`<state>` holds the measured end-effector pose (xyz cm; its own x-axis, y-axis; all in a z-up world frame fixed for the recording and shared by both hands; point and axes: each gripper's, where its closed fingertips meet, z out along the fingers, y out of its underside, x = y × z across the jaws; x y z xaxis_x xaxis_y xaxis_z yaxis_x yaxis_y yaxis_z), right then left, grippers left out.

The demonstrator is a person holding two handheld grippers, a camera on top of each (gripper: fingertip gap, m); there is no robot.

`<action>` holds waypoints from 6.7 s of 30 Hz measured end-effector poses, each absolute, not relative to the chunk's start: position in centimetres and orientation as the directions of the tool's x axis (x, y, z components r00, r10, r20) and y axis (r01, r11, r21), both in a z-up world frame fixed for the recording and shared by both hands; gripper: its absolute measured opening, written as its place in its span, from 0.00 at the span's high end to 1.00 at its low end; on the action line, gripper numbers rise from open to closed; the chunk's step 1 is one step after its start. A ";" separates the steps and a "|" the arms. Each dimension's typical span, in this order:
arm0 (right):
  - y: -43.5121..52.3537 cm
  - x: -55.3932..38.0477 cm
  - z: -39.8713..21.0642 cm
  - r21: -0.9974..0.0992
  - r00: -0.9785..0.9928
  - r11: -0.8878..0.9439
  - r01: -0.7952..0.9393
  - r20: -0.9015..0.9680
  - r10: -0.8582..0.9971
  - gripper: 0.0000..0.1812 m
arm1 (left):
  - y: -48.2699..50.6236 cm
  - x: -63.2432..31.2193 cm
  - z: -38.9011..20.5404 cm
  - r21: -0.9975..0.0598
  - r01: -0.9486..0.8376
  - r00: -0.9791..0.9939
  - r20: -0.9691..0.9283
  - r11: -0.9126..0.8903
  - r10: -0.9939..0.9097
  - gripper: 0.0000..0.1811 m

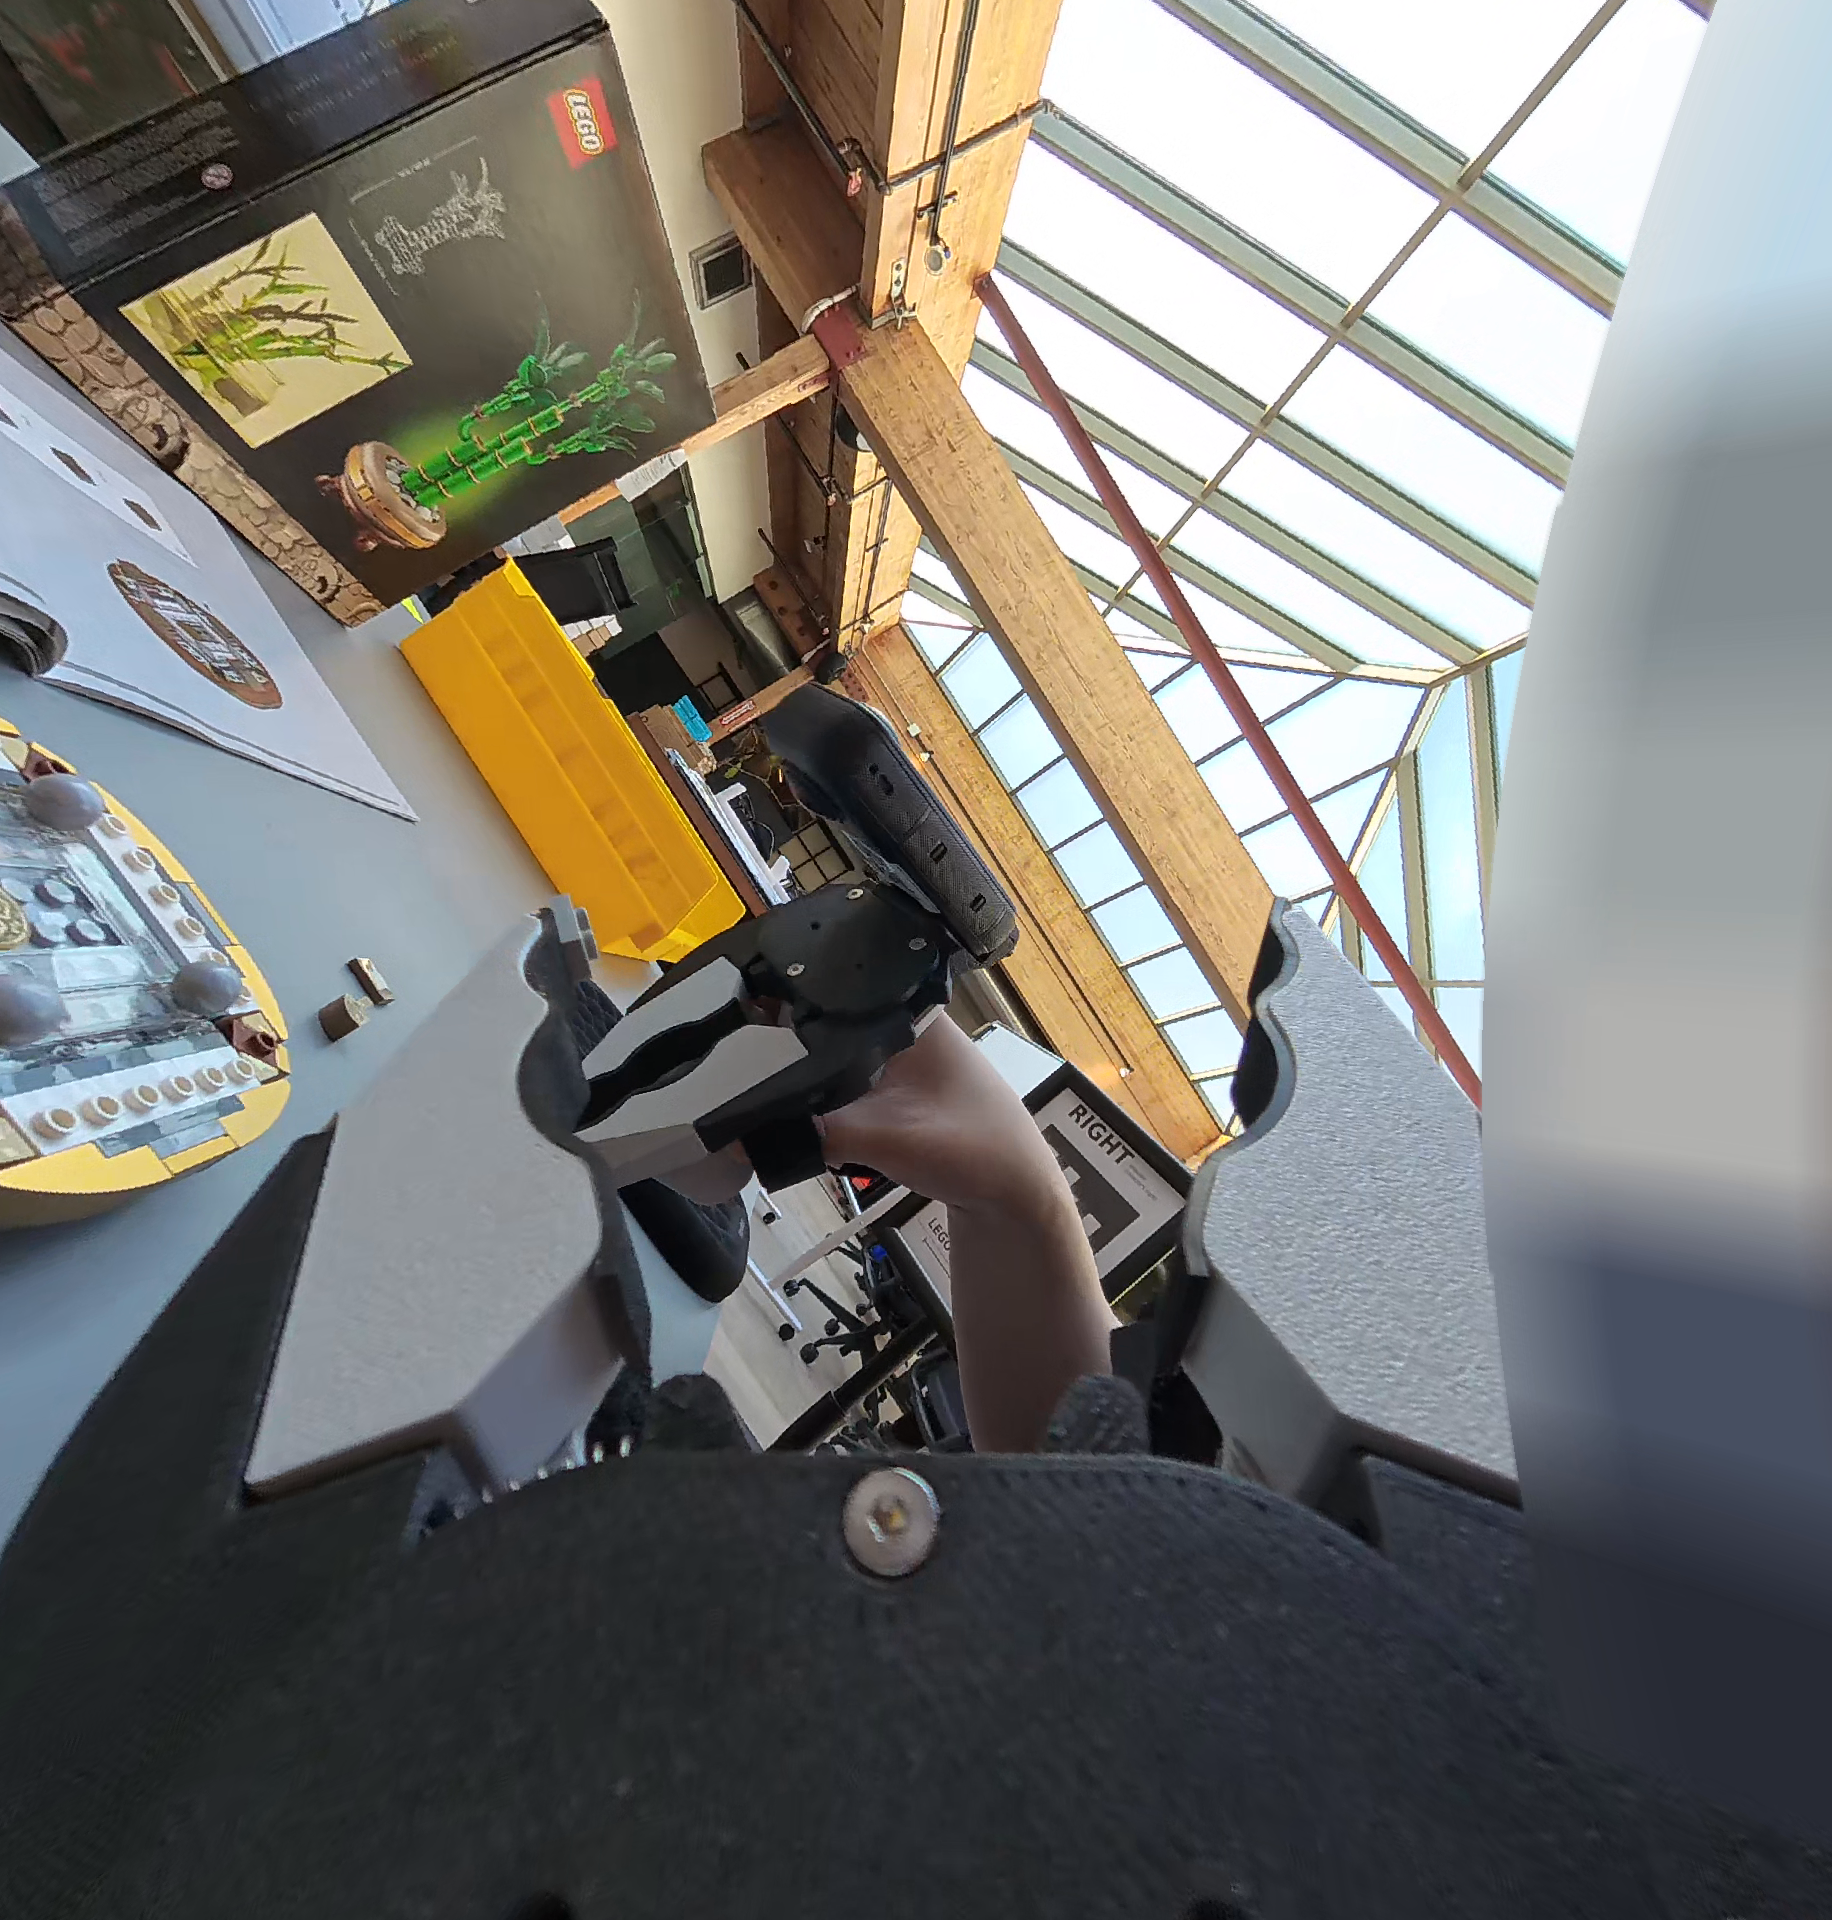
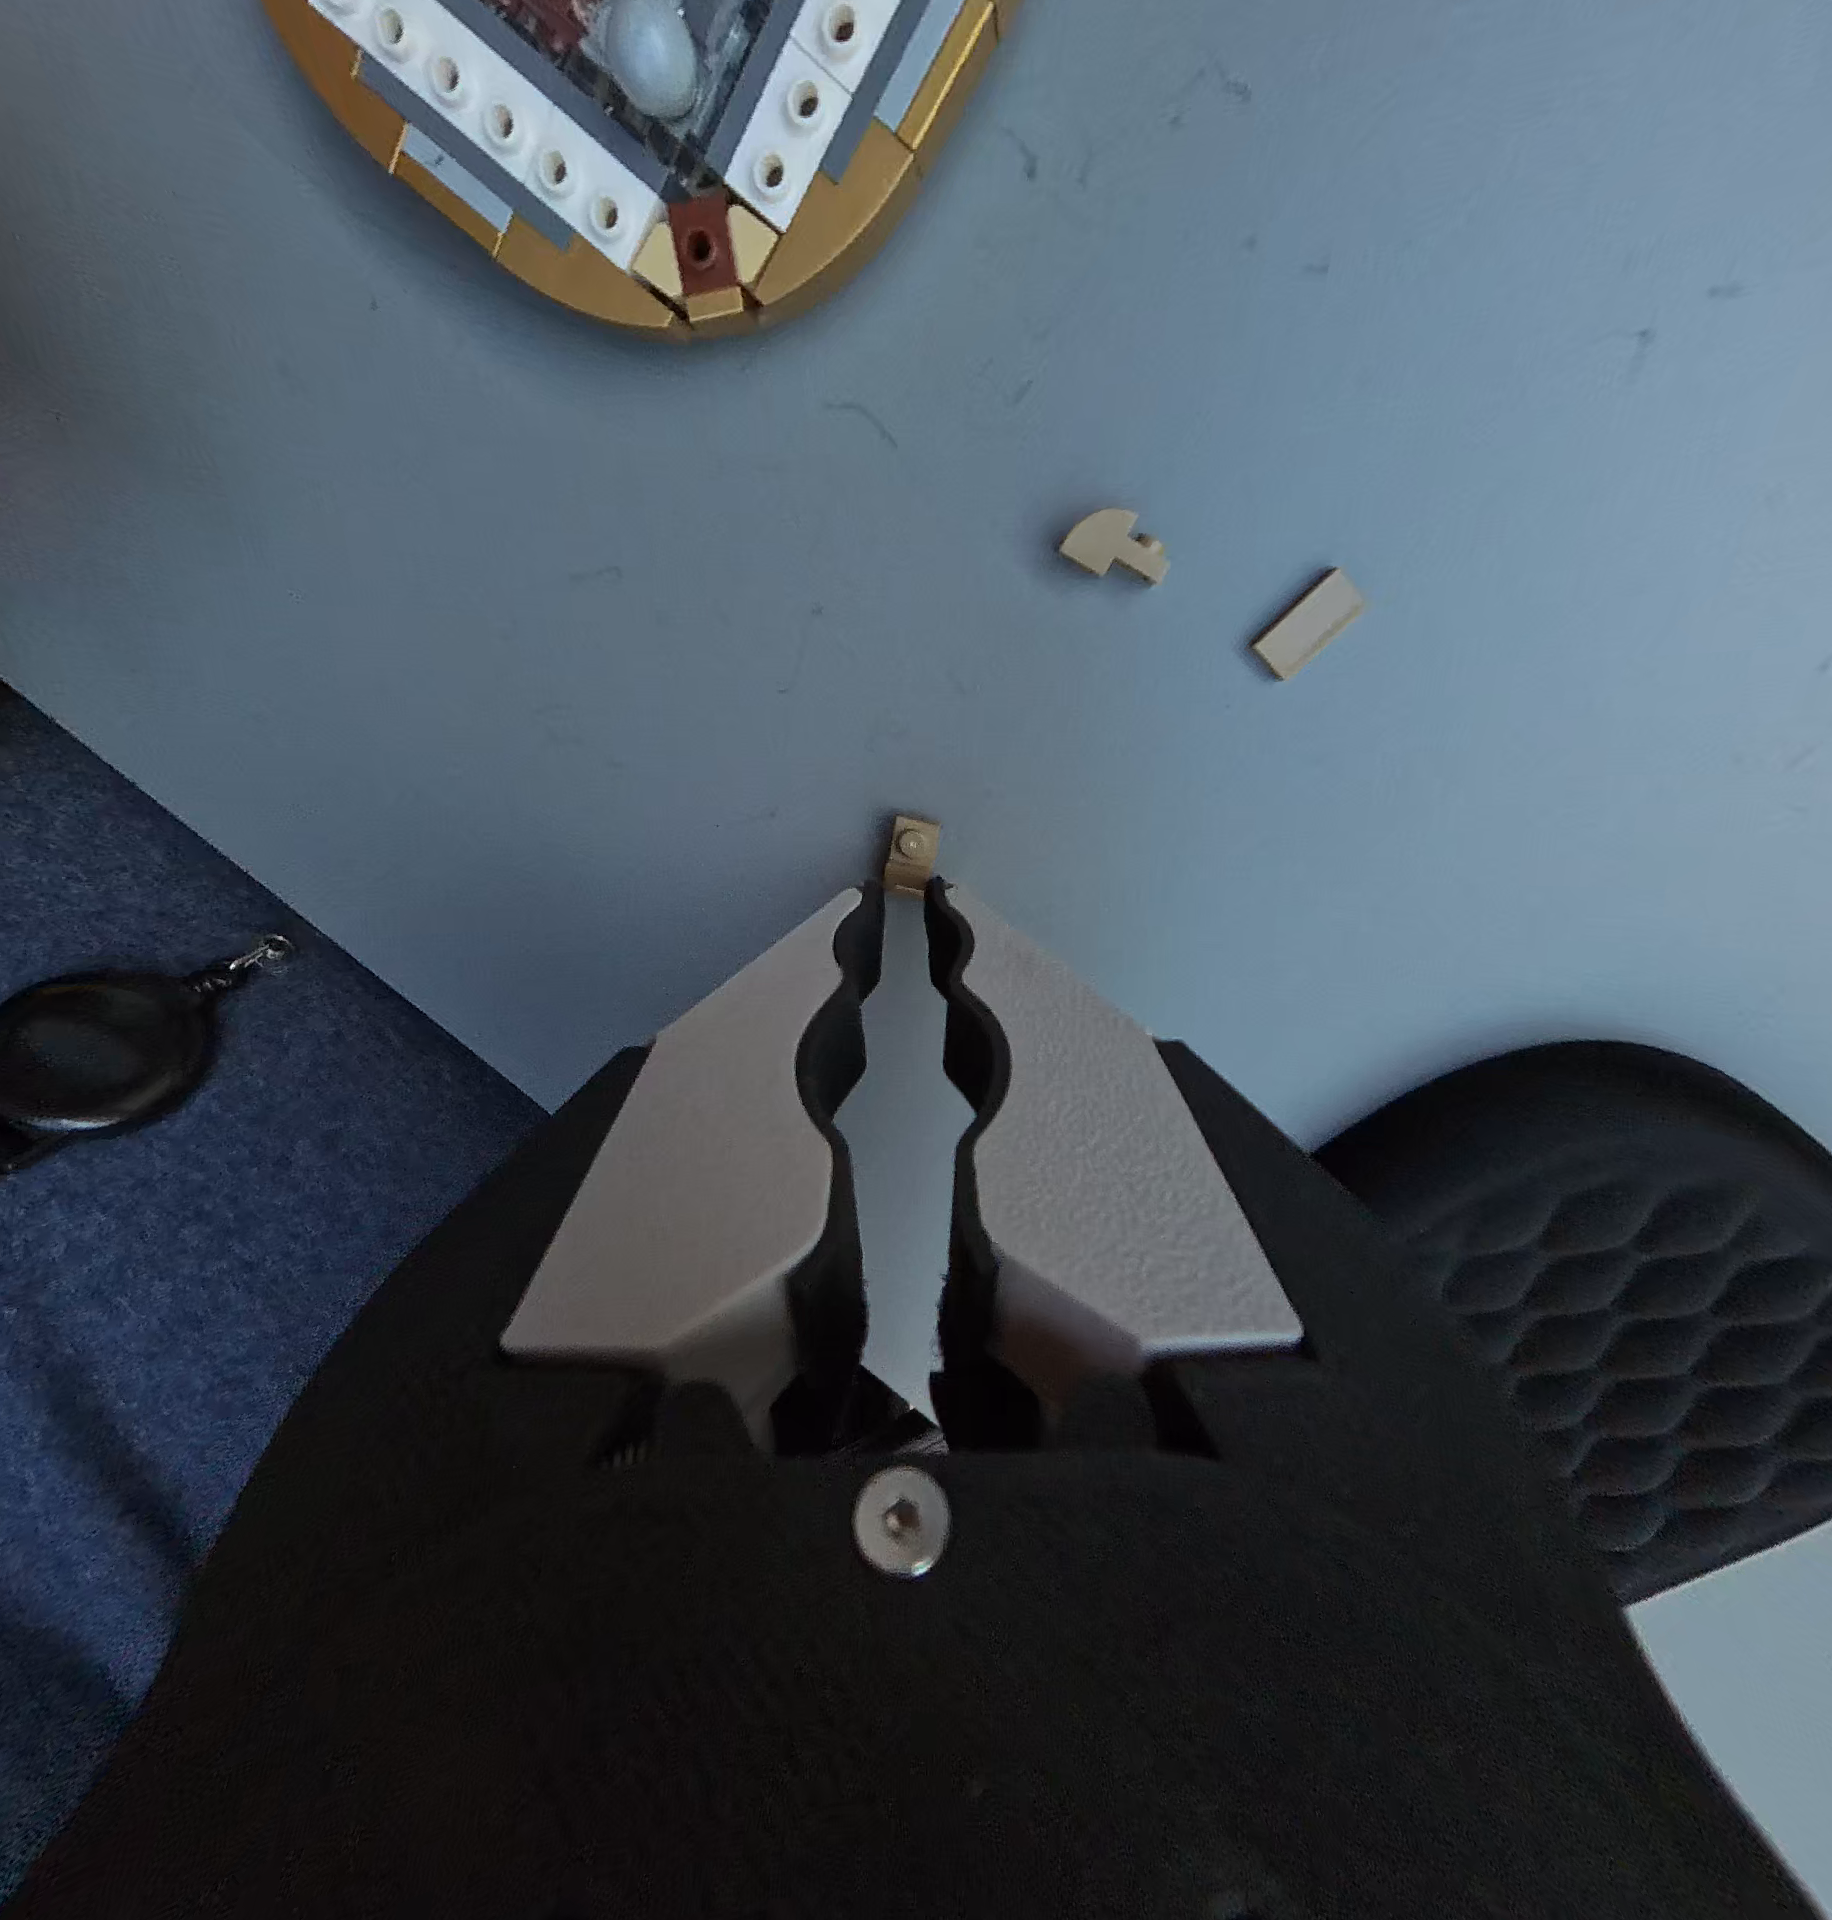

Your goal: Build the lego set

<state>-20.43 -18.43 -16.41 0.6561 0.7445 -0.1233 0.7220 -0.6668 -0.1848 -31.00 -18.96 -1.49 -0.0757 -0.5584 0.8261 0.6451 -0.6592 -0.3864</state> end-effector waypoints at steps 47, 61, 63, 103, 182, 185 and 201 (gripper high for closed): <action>-18.8 -21.1 -16.0 -0.152 0.263 -0.266 0.952 -0.040 0.964 0.98 | -19.3 -31.6 -2.1 -0.373 0.652 -0.087 0.828 -0.660 -0.554 0.31; -17.4 -28.8 -5.4 -0.755 0.405 -0.392 0.525 -0.184 0.896 0.98 | -19.9 -29.4 -1.9 -0.478 0.628 -0.019 0.779 -0.614 -0.626 0.21; -16.9 -29.3 -5.3 -0.761 0.437 -0.404 0.507 -0.177 0.882 0.98 | -19.9 -28.9 -1.8 -0.482 0.625 -0.018 0.778 -0.614 -0.629 0.19; -16.0 -32.3 -8.0 -0.687 0.515 -0.421 0.592 -0.079 0.854 0.98 | -18.6 -29.4 -1.6 -0.419 0.688 -0.021 0.804 -0.593 -0.594 0.13; -17.3 -32.1 -7.2 -0.600 0.456 -0.403 0.691 -0.071 0.887 0.98 | -20.0 -28.3 -1.1 -0.545 0.607 0.087 0.769 -0.578 -0.633 0.13; -17.3 -32.3 -7.0 -0.620 0.424 -0.343 0.706 -0.018 0.905 0.98 | -19.9 -28.8 -0.8 -0.524 0.625 0.068 0.775 -0.579 -0.628 0.14; -17.7 -32.2 -6.8 -0.625 0.440 -0.382 0.681 -0.068 0.896 0.98 | -20.2 -28.7 -1.2 -0.554 0.609 0.100 0.764 -0.568 -0.638 0.20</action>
